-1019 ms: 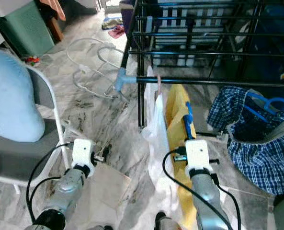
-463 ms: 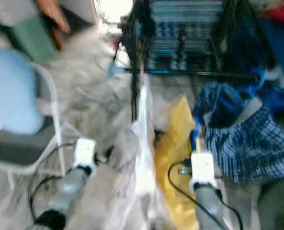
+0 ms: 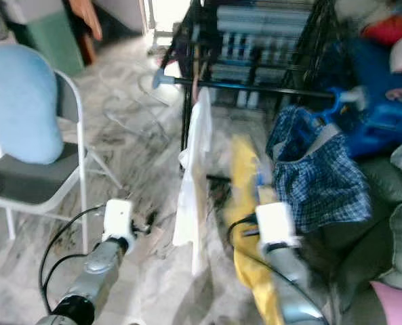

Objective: Hang hanger

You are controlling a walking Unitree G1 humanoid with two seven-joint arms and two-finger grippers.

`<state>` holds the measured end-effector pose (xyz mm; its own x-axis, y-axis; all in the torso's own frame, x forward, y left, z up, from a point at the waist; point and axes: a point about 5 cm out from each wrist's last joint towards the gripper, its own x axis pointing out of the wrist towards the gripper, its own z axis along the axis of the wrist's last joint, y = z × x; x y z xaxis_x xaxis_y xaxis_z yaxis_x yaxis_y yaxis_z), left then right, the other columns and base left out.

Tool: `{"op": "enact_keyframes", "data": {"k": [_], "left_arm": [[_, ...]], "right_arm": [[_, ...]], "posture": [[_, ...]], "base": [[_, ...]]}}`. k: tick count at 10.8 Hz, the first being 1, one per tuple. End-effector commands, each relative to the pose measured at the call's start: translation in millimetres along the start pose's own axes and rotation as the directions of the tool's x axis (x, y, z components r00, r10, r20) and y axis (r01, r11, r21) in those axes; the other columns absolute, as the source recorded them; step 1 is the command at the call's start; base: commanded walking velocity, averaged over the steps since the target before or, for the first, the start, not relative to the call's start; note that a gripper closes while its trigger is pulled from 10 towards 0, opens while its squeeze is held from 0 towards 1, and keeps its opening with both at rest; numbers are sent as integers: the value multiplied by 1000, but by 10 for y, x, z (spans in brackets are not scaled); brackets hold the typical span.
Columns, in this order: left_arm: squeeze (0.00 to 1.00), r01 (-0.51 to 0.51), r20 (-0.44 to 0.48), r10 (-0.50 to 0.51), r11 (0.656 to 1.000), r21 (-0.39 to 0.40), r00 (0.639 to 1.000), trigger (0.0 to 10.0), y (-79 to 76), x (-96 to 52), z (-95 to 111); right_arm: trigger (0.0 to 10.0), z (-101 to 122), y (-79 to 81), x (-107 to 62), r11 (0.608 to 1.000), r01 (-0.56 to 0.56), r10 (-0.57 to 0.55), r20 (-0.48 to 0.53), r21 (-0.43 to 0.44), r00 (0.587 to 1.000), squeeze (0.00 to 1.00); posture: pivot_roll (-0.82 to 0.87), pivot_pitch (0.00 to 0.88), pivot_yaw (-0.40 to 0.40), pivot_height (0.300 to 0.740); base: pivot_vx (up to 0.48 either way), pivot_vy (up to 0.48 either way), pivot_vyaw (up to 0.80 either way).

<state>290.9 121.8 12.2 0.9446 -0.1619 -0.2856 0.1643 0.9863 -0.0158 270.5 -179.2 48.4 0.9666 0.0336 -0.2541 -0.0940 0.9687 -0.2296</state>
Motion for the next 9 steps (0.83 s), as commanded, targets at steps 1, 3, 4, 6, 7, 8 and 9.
{"op": "enact_keyframes", "data": {"k": [1,3,4,6,7,8,9], "left_arm": [[0,0,-21,0,1000,-1,1000,10000,-37,-33,-79],[0,-20,-36,21,1000,11,999,10000,76,-63,-122],[0,-12,-22,12,999,29,1000,10000,121,-62,-101],[0,-3,-19,4,999,34,1000,10000,140,-24,-52],[0,18,-5,-18,1000,25,1000,10000,115,-10,-23],[0,22,1,-22,1000,22,1000,10000,112,21,23],[0,26,12,-27,999,37,1000,10000,105,39,56]], "right_arm": [[10000,-4,-28,-1,1000,-5,5,11,1,1000,0],[10000,-73,123,-24,996,-85,85,-4,18,996,0],[10000,-103,167,-9,996,-81,81,-11,37,997,0],[10000,-75,263,33,993,-101,101,-1,68,995,0],[10000,-46,280,37,990,-113,112,12,80,994,0],[10000,0,279,52,990,-119,116,31,79,993,0],[10000,24,283,64,990,-138,136,44,41,990,0]], "posture": [[-102,0,-11,740],[-92,0,4,740],[-88,0,16,740],[-101,0,43,740],[-103,0,46,740],[-106,0,47,740],[-104,0,47,740]], "base": [[-322,0,0],[-326,0,0],[0,0,0],[0,0,0],[0,0,0],[0,0,0],[0,0,0]]}}
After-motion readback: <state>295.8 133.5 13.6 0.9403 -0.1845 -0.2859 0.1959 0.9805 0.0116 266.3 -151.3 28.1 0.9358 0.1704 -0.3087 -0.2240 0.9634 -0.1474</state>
